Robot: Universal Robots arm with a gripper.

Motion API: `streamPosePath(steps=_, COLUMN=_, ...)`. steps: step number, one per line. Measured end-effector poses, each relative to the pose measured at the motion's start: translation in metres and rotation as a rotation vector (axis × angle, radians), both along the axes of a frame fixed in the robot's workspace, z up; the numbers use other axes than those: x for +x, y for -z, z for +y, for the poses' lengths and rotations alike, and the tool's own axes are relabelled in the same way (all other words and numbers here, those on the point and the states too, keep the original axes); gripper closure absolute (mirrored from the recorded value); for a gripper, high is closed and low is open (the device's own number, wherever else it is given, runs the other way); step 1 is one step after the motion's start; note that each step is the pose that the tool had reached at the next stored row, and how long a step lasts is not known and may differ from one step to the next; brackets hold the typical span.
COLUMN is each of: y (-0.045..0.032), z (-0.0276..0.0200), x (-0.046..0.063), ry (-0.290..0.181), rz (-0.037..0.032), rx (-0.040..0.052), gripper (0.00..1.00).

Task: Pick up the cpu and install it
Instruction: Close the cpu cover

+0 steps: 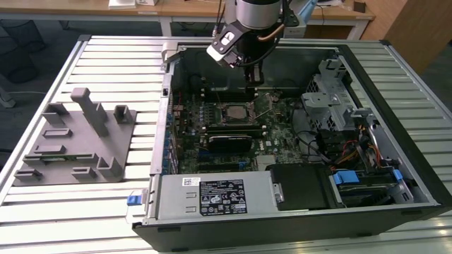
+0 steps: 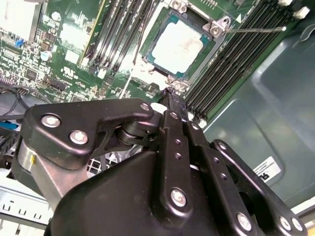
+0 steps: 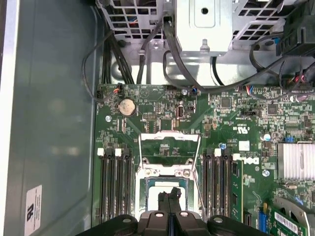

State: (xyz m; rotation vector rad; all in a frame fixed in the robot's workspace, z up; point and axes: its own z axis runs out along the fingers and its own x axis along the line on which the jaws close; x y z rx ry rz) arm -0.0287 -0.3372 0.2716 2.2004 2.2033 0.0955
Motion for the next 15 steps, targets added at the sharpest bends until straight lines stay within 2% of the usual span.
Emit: streamPosePath(steps=15, y=0.0000, z=0.0000, x=0.014, ry=0.000, rz=0.0000, rx=0.0000, gripper=0.89)
